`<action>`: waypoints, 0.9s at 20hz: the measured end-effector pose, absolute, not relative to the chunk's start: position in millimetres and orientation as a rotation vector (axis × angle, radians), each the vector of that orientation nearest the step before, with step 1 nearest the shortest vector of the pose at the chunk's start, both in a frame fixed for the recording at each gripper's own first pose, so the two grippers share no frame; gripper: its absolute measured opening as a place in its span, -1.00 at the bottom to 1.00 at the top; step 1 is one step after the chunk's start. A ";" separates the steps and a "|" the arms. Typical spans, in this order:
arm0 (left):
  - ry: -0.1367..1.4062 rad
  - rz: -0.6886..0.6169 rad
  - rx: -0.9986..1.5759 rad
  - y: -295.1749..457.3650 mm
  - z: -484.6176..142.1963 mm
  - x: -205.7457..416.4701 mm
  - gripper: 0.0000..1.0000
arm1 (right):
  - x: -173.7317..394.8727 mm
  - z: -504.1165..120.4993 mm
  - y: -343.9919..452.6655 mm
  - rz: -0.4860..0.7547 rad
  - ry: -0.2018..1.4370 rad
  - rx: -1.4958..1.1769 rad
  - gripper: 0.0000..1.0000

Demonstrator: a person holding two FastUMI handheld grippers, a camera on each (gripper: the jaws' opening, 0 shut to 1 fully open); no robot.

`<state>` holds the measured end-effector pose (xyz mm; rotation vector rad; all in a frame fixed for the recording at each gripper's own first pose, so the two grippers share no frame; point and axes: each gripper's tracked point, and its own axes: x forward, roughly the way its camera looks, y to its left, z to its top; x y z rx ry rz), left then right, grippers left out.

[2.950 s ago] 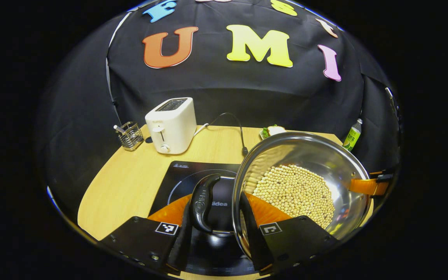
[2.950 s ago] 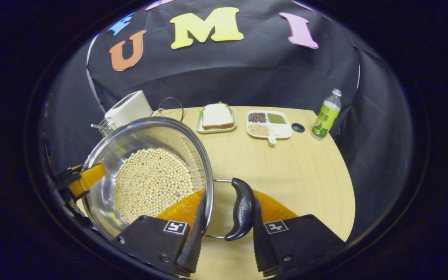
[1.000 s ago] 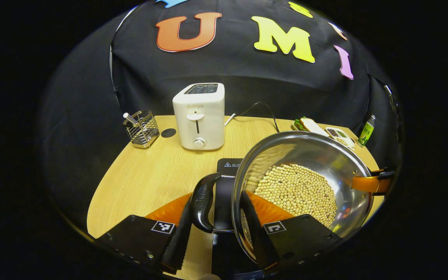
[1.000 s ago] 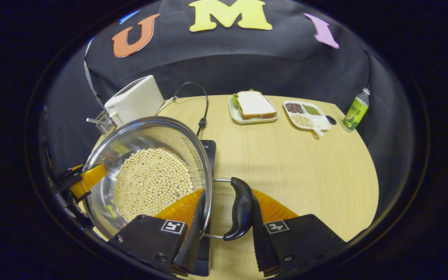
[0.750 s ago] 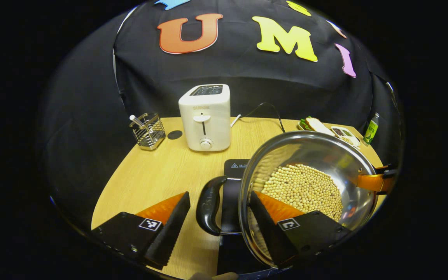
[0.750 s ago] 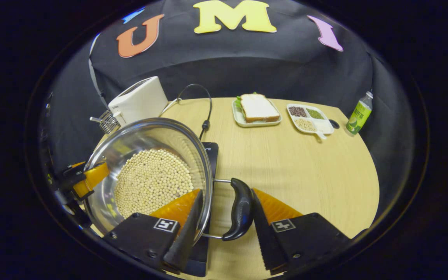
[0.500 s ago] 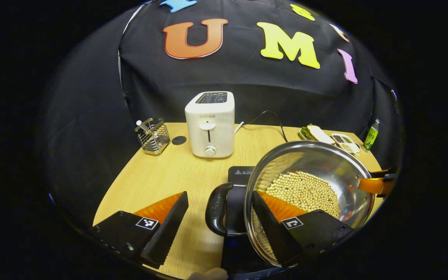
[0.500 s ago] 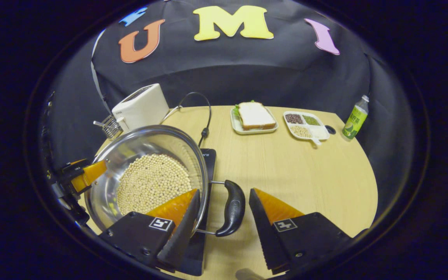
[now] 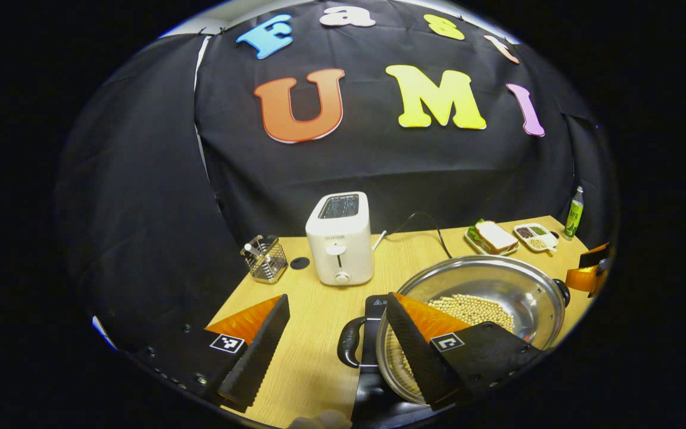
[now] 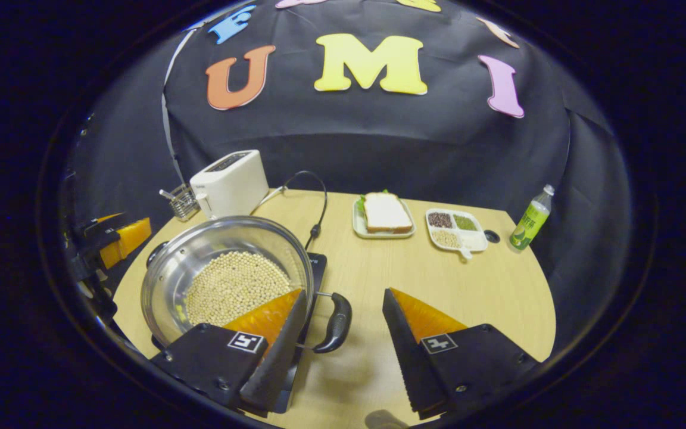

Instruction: First push the handle of the pot to place it horizontally, then grasp the pot with both hands and set it on the induction cooktop.

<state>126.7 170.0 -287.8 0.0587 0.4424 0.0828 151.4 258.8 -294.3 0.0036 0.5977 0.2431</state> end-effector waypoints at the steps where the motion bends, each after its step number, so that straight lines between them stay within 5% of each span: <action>1: 0.407 0.076 0.073 162.3 -270.7 122.6 0.95 | 147.3 -283.4 255.0 0.247 0.575 0.012 0.63; 10: 0.129 0.055 0.077 80.9 -124.1 71.5 0.93 | 110.6 -160.5 182.8 0.211 0.298 -0.059 0.67; 12: 0.101 0.049 0.051 67.3 -102.5 60.6 0.93 | 96.6 -130.4 164.5 0.202 0.234 -0.061 1.00; 18: 0.075 0.035 -0.003 25.1 -50.9 26.5 0.92 | 52.2 -54.6 105.6 0.167 0.098 -0.042 1.00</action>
